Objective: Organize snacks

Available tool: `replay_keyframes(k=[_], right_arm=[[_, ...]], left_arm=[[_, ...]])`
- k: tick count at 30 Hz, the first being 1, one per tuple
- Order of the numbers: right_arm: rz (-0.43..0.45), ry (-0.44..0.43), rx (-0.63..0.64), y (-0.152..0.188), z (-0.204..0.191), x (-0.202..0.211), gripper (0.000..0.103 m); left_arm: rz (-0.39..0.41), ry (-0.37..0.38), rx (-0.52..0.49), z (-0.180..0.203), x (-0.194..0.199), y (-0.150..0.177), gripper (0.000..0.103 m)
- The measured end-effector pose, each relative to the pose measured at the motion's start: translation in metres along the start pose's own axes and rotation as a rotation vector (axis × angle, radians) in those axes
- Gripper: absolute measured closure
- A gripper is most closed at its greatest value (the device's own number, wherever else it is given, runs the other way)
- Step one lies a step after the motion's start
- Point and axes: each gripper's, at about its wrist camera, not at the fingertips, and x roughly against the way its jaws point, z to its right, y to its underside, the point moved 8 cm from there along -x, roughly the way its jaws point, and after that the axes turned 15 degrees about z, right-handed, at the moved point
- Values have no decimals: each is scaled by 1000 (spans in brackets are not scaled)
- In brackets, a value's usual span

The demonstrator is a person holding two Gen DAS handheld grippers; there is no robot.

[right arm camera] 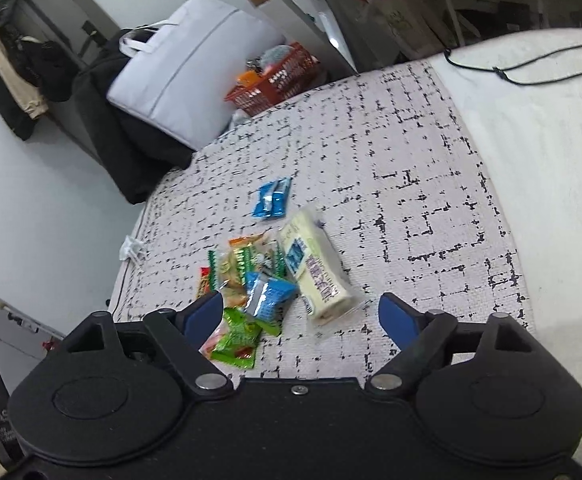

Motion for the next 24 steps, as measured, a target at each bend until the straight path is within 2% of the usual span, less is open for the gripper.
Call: replay_keyframes(k=[8,12,19,24], right_arm=[[-27,49,-19,12,10,-24,35],[-33,79,15,17,12,-34,36],[-39,100,21,25,12,-46,36],[-38,117,28,29,13,-54,36]], left_arm=[[-36,43,-13,9,-31,7,22],[-62,75,-5,16,-45,13,27],[-92,90,-11,19,-64,21,38],[-105,85,-11,15,-71,27,66]])
